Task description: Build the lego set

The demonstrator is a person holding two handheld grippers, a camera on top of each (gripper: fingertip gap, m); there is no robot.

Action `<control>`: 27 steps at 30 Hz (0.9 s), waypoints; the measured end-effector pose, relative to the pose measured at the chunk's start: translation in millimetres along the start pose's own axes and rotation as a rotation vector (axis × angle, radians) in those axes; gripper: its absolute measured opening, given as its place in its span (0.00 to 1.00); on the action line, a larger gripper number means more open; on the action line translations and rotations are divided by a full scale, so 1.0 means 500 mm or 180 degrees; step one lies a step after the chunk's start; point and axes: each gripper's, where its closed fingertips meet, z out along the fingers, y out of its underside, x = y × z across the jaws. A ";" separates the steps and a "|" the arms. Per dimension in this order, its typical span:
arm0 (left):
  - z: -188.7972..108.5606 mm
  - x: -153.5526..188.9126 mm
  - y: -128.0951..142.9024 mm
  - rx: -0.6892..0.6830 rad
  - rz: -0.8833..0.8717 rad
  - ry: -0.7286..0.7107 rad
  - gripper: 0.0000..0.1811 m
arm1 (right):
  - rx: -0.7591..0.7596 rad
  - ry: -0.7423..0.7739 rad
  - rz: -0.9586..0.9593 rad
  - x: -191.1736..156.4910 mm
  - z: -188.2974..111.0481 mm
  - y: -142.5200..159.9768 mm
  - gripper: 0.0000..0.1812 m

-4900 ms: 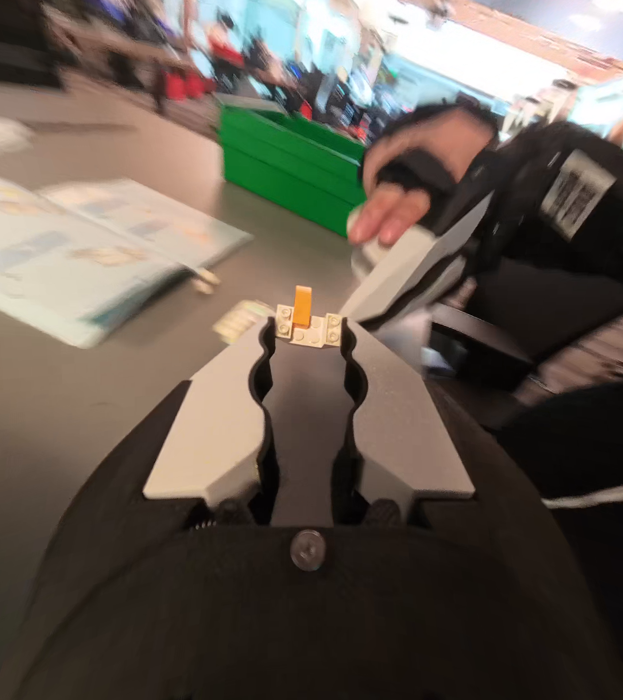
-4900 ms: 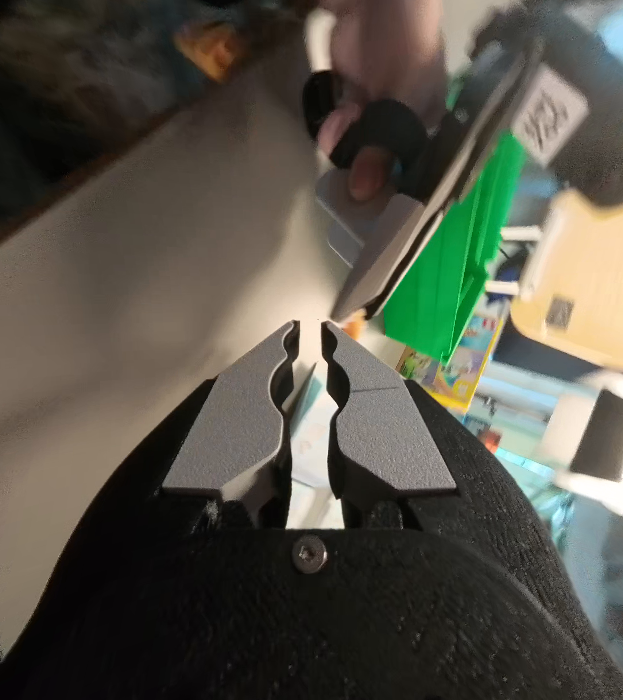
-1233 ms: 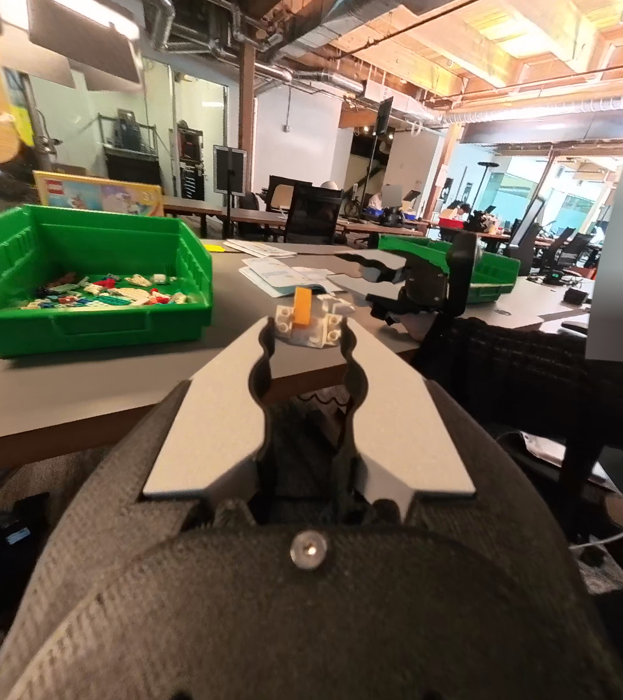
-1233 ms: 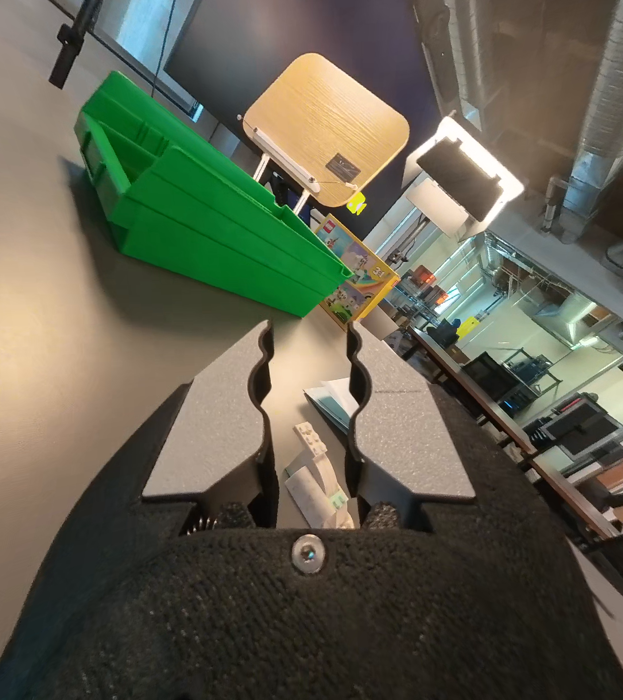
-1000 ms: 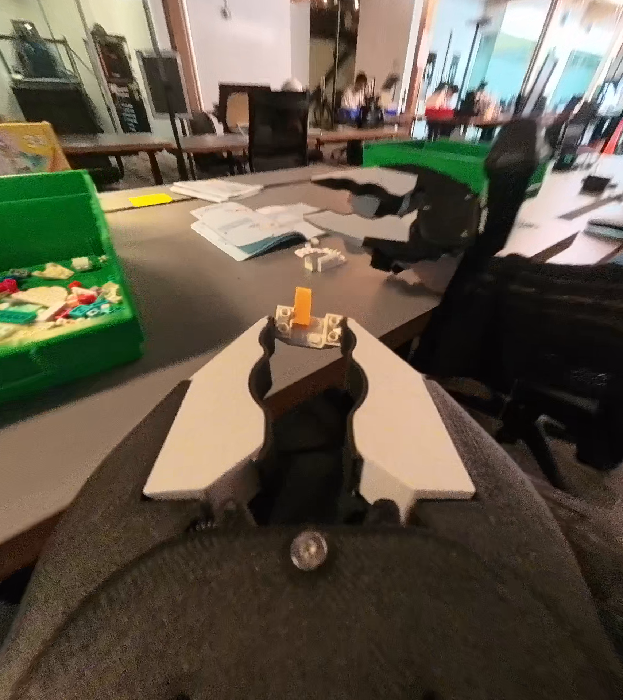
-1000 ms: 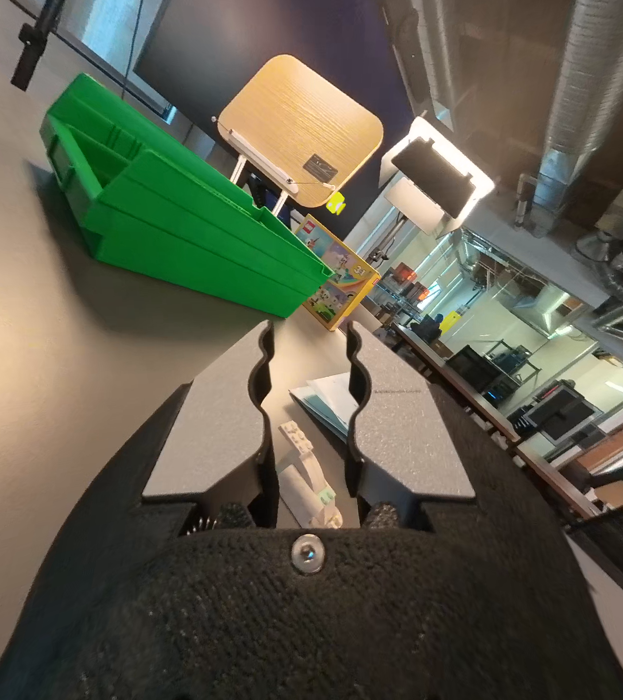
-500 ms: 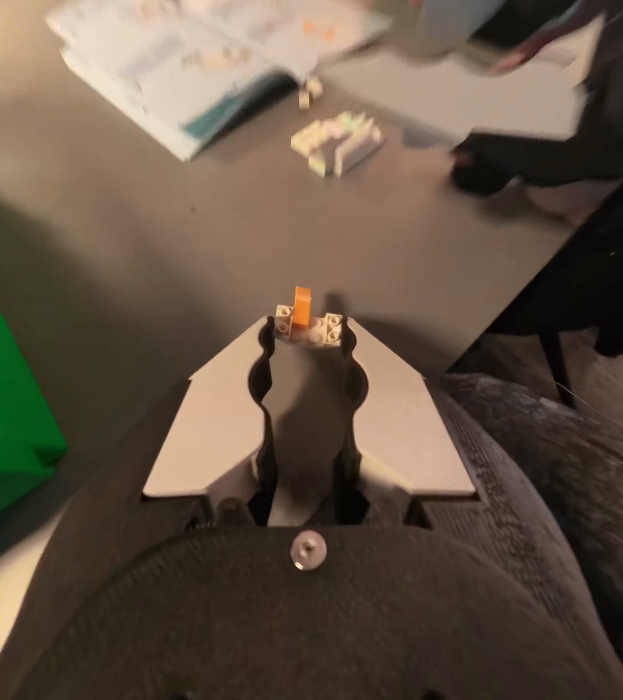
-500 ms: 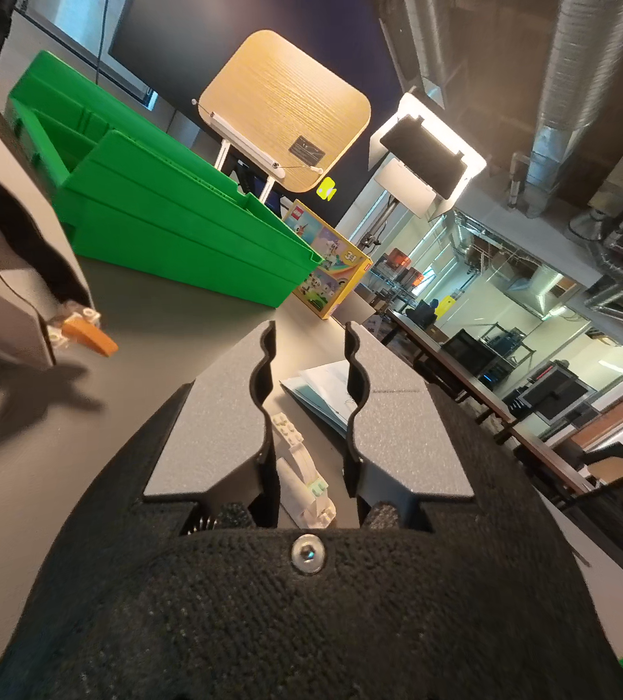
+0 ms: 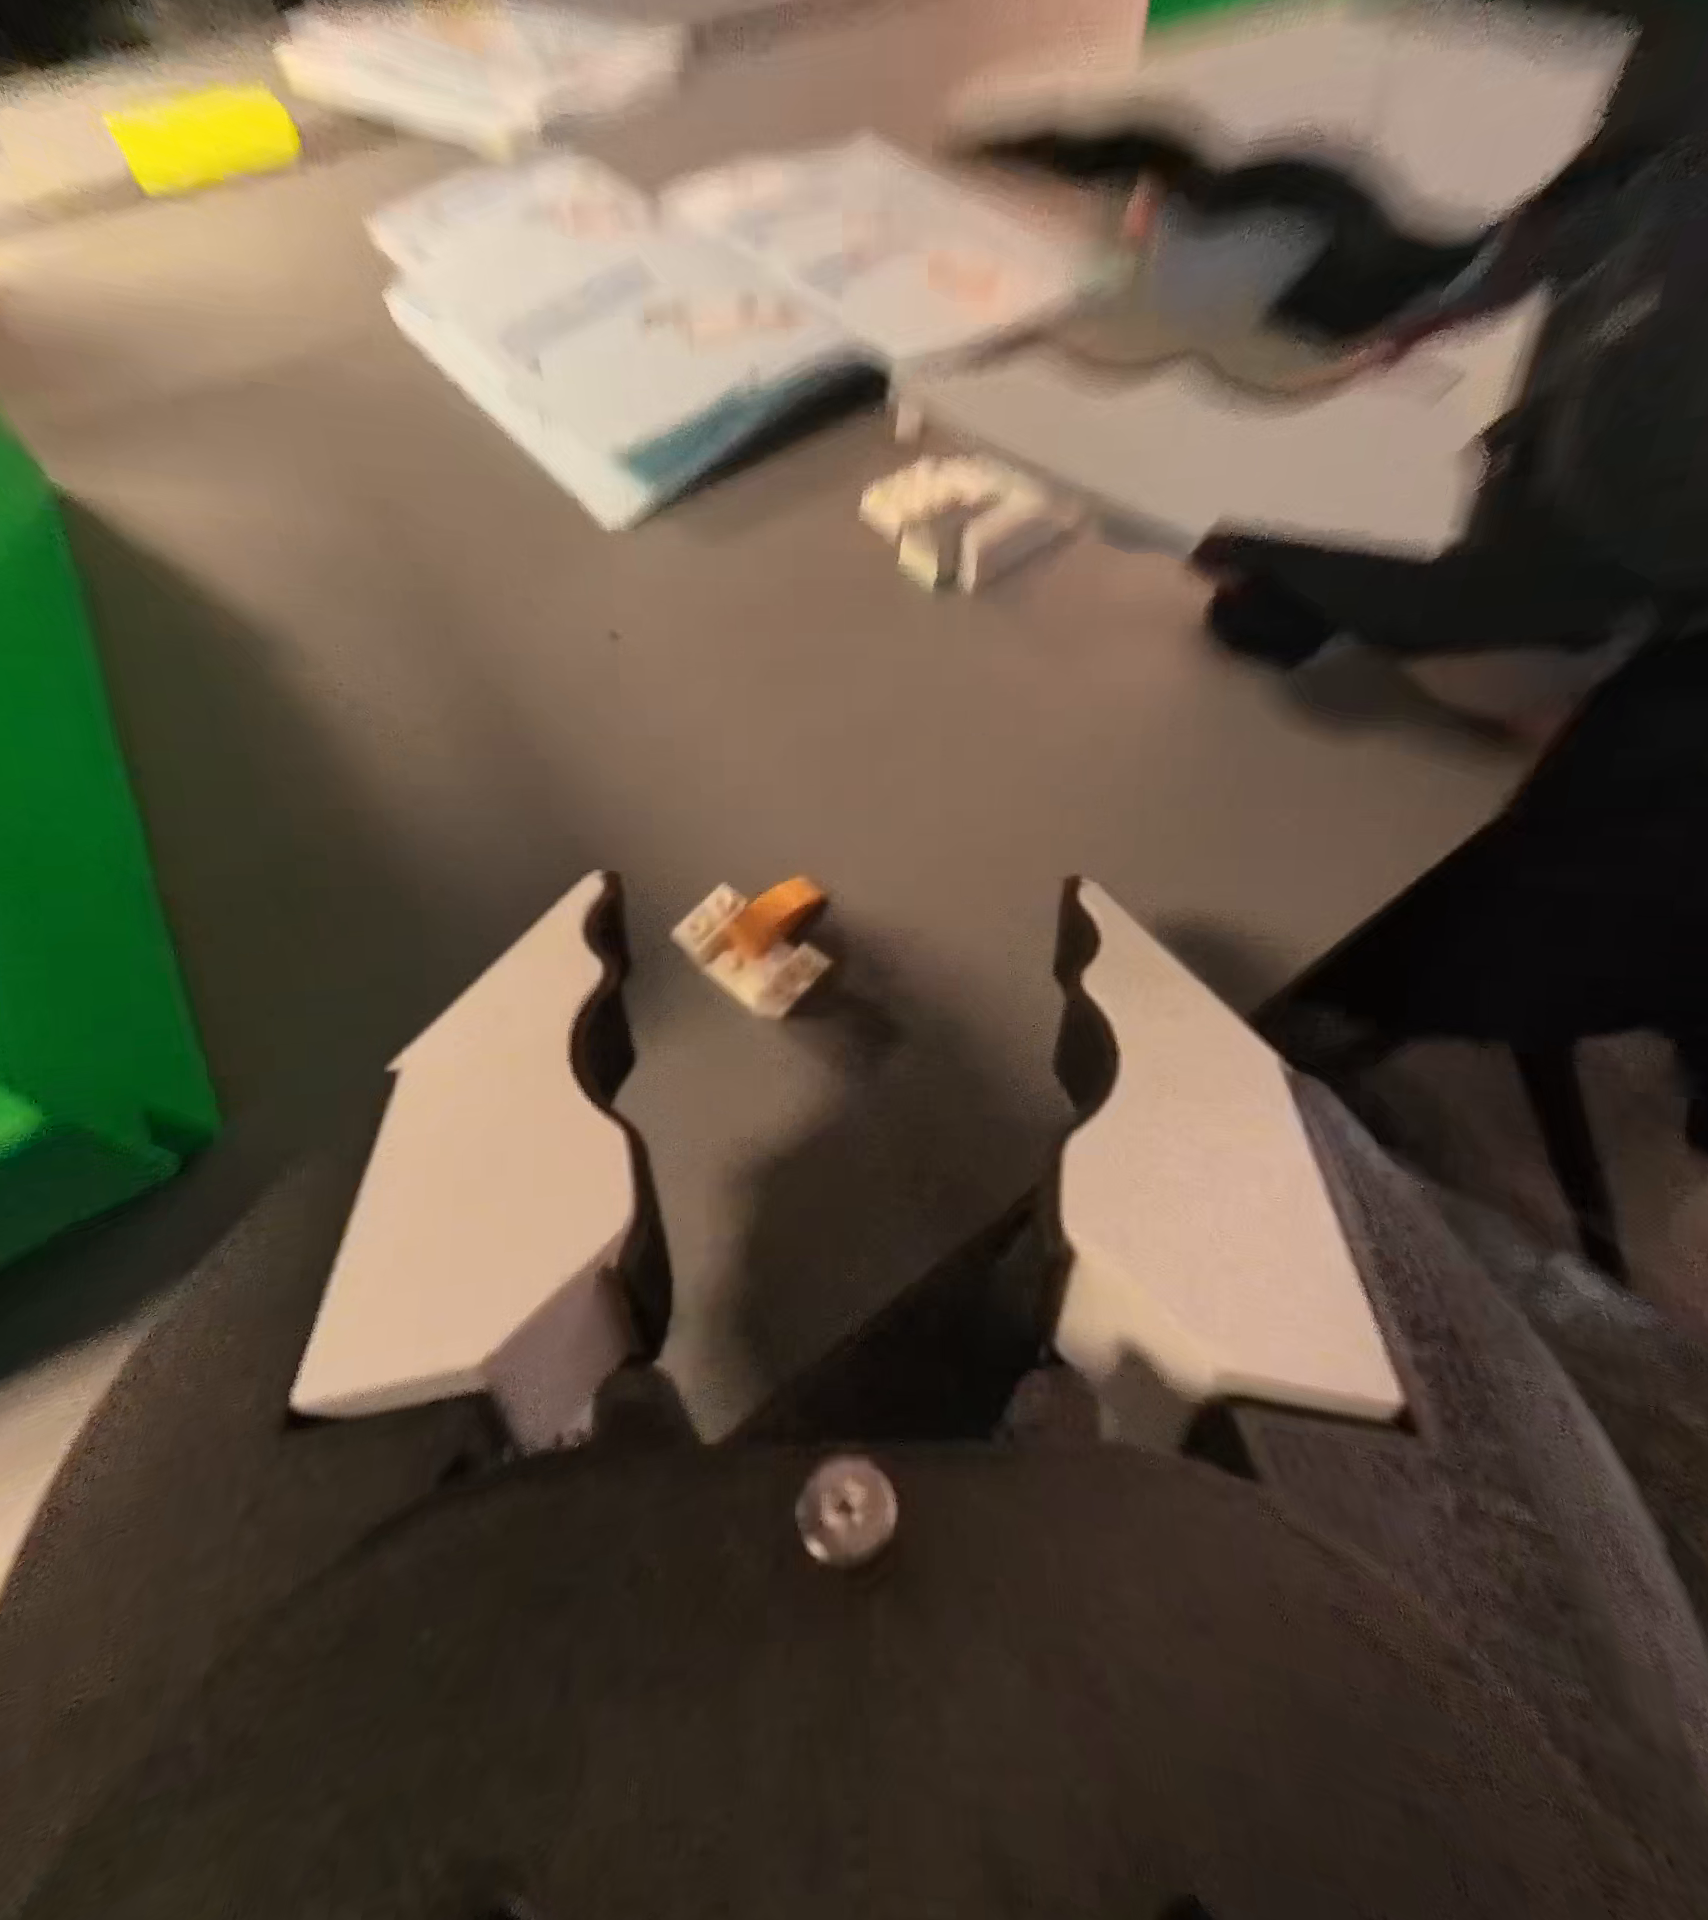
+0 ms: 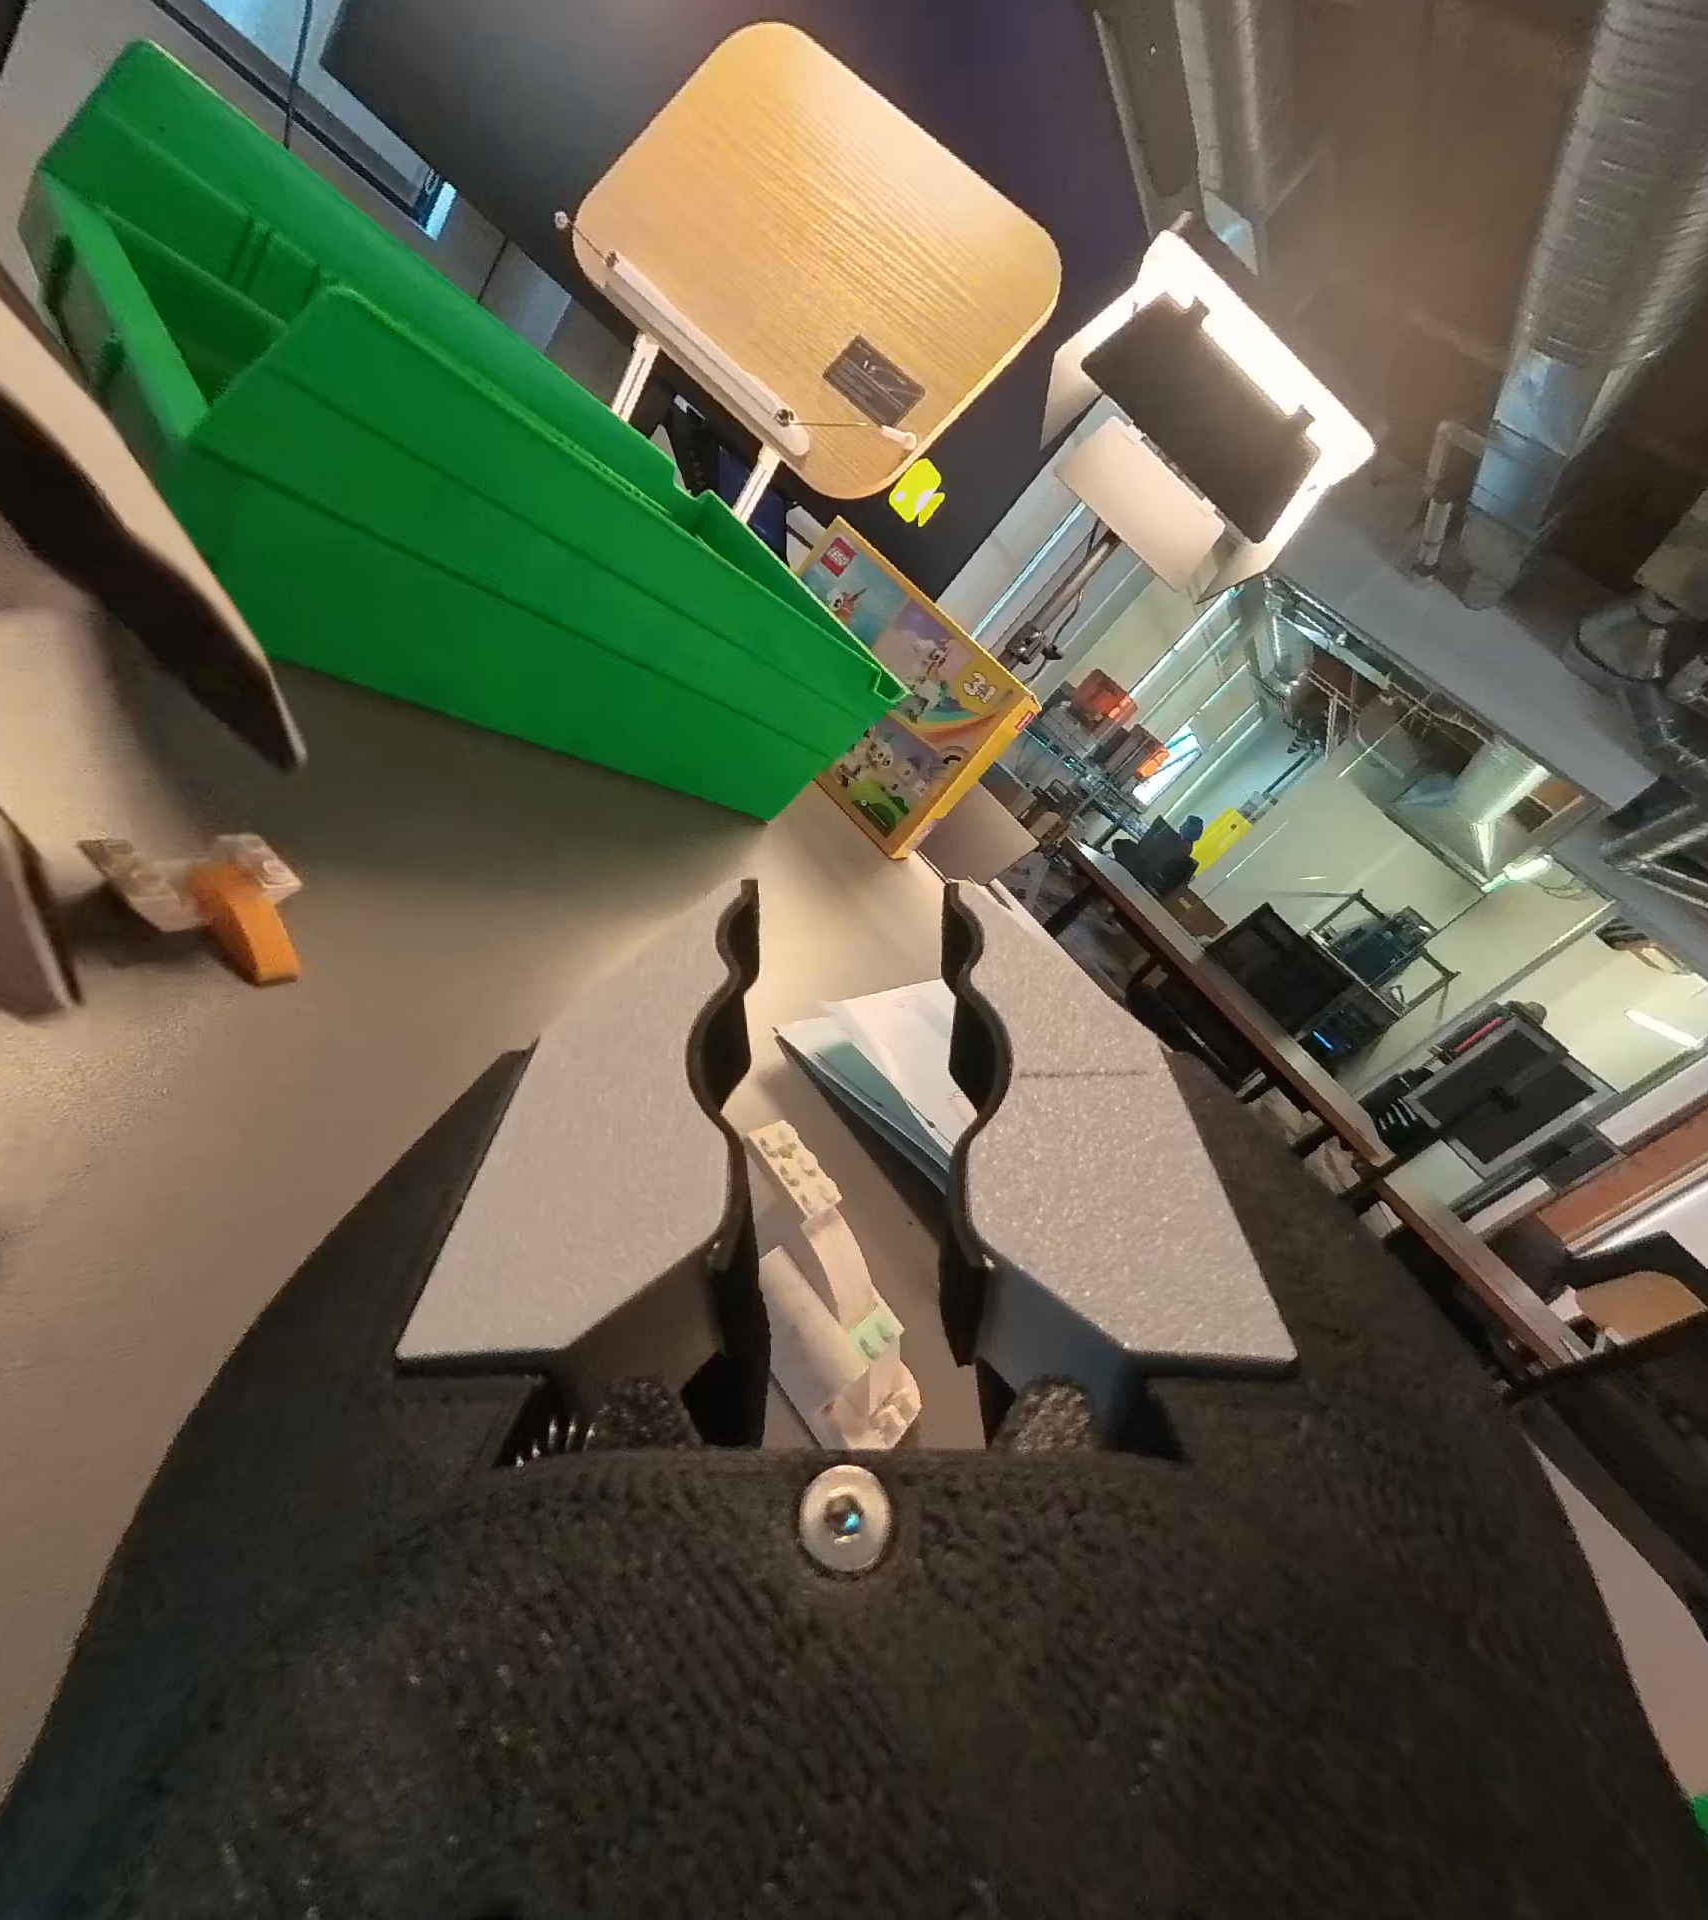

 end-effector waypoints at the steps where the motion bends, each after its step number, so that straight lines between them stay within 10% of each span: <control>1: -0.029 0.011 -0.028 0.0343 -0.0096 0.0028 0.47 | -0.0009 0.0006 -0.0001 0.001 0.000 0.001 0.19; 5: -0.182 0.037 -0.104 0.1664 -0.0455 0.0055 0.51 | -0.0043 0.0058 -0.0001 0.006 0.001 0.004 0.19; 10: -0.318 0.004 -0.052 0.2561 -0.0810 -0.0440 0.51 | -0.0080 0.0088 -0.0034 0.007 0.002 0.008 0.19; 17: -0.360 -0.038 0.100 0.2476 -0.1445 -0.0740 0.51 | -0.0206 0.0158 -0.0116 0.011 0.005 0.019 0.19; 27: -0.397 -0.013 0.178 0.2214 -0.1611 -0.0681 0.50 | -0.0371 0.0139 -0.0311 -0.001 0.010 0.031 0.19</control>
